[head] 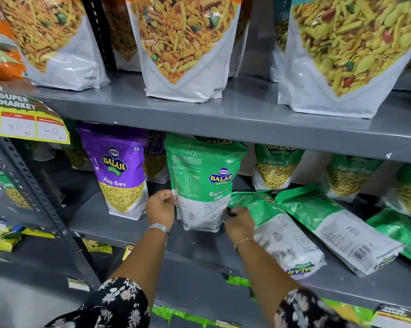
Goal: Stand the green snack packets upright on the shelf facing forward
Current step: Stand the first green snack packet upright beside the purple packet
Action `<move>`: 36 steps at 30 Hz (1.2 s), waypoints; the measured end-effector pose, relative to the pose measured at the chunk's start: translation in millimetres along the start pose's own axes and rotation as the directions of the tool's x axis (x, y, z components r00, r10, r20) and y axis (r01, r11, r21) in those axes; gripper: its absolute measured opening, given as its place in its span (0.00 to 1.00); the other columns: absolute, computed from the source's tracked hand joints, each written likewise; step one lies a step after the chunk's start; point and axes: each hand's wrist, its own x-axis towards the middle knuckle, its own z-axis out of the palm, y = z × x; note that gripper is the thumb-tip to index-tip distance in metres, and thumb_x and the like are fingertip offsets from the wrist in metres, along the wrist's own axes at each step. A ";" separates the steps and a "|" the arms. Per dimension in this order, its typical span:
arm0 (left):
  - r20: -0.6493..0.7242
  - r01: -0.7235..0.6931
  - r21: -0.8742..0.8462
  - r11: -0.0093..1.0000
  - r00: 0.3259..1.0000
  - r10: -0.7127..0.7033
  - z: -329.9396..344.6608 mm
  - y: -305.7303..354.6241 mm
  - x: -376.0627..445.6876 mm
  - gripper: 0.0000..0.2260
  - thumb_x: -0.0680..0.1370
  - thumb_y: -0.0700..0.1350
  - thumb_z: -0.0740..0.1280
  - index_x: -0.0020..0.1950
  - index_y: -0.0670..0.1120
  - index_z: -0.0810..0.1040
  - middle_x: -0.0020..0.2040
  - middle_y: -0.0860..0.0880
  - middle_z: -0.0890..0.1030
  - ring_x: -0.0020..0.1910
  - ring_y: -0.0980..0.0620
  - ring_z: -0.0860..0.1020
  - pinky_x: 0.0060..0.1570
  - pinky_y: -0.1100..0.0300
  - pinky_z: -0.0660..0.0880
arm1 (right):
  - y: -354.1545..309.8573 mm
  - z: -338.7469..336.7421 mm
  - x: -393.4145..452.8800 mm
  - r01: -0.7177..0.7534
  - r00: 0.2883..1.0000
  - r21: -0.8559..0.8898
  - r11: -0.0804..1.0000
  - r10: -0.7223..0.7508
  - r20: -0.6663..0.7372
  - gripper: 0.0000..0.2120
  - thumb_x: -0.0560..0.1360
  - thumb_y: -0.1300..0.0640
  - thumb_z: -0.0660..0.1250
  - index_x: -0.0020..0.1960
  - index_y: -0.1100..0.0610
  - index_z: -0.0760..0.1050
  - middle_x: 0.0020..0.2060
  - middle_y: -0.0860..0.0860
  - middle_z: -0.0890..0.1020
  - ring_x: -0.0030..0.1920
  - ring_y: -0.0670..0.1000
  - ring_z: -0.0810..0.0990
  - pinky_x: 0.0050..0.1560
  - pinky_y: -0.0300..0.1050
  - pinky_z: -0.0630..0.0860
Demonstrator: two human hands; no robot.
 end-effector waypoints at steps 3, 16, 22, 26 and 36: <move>-0.037 -0.022 0.026 0.999 0.999 0.023 0.2 9.5 -9.1 0.08 0.71 0.34 0.65 0.41 0.45 0.81 0.43 0.38 0.85 0.44 0.41 0.81 0.49 0.47 0.78 | 7.5 21.0 -37.9 0.022 0.997 0.012 1.000 -0.022 0.075 0.12 0.68 0.68 0.64 0.49 0.58 0.76 0.49 0.59 0.83 0.52 0.58 0.81 0.52 0.45 0.76; 0.041 0.108 -0.208 0.972 0.994 -0.101 -1.1 12.1 -68.3 0.19 0.67 0.28 0.53 0.34 0.50 0.76 0.37 0.49 0.80 0.42 0.43 0.79 0.32 0.61 0.72 | 3.5 40.1 -48.0 0.054 0.932 0.110 0.992 -0.090 0.350 0.56 0.51 0.56 0.83 0.71 0.58 0.56 0.65 0.54 0.70 0.63 0.53 0.72 0.61 0.46 0.74; 0.005 0.086 -0.177 0.980 0.996 -0.087 3.3 11.8 -96.3 0.17 0.69 0.31 0.57 0.34 0.49 0.79 0.38 0.48 0.83 0.42 0.44 0.83 0.45 0.53 0.78 | -1.1 41.4 -50.3 0.139 0.960 -0.131 0.982 -0.101 0.261 0.51 0.58 0.46 0.74 0.73 0.55 0.52 0.61 0.56 0.62 0.67 0.61 0.61 0.67 0.53 0.66; 0.068 0.018 -0.111 0.994 0.998 -0.011 0.2 12.9 -101.5 0.18 0.70 0.31 0.57 0.31 0.50 0.81 0.36 0.49 0.85 0.41 0.49 0.84 0.46 0.57 0.78 | -4.0 35.4 -38.7 0.179 0.964 -0.165 0.970 -0.140 0.227 0.47 0.54 0.47 0.76 0.67 0.58 0.61 0.59 0.57 0.68 0.64 0.61 0.68 0.65 0.51 0.69; 0.104 0.073 -0.101 0.992 0.993 -0.063 -21.5 -9.8 -34.3 0.22 0.72 0.25 0.54 0.62 0.40 0.74 0.60 0.39 0.78 0.53 0.47 0.74 0.54 0.51 0.71 | -2.8 18.4 13.4 0.099 0.912 0.043 0.994 -0.108 0.395 0.34 0.61 0.68 0.68 0.66 0.53 0.67 0.50 0.56 0.80 0.50 0.56 0.79 0.55 0.59 0.80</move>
